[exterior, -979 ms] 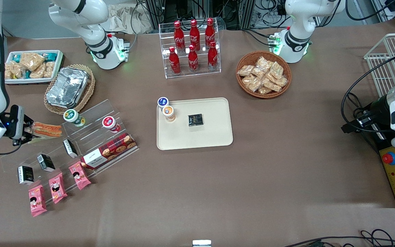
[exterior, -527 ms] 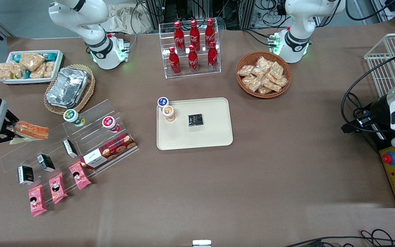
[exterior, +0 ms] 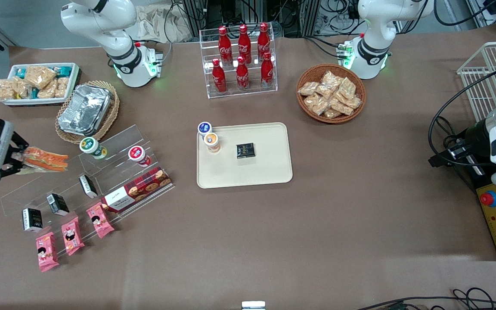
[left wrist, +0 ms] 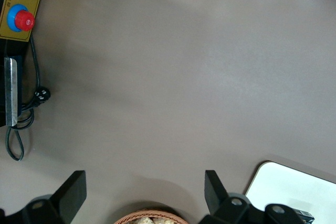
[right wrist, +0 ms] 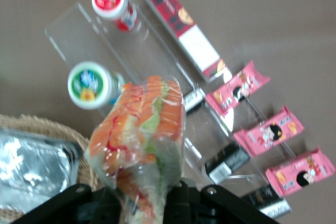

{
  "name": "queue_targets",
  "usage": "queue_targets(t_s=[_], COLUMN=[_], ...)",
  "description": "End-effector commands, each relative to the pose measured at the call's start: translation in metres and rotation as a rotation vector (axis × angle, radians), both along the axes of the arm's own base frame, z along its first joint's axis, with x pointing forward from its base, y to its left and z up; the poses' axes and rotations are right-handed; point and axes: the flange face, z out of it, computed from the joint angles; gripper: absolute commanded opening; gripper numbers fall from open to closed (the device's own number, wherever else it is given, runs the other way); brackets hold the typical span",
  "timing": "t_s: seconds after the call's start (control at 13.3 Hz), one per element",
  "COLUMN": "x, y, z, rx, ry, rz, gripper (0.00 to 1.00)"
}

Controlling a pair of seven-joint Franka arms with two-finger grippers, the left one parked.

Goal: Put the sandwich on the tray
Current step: 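Carry the held sandwich over to the cream tray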

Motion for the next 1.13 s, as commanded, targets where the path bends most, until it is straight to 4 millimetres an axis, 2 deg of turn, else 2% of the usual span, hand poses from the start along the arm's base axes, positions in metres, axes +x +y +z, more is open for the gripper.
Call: queue_targets(t_s=[0.0, 0.15, 0.38, 0.6, 0.68, 0.9, 1.05], x=[0.003, 0.002, 0.003, -0.001, -0.003, -0.01, -0.011], y=[0.053, 0.098, 0.17, 0.258, 0.274, 0.338, 0.373], z=[0.019, 0.017, 0.01, 0.002, -0.003, -0.026, -0.052], rx=[-0.023, -0.041, -0.047, -0.063, -0.069, -0.045, -0.015], ry=[0.015, 0.068, 0.081, 0.053, 0.055, 0.048, 0.057], rz=[-0.036, -0.088, -0.042, 0.015, 0.004, 0.007, 0.015], gripper=[0.0, 0.0, 0.0, 0.0, 0.0, 0.0, 0.0])
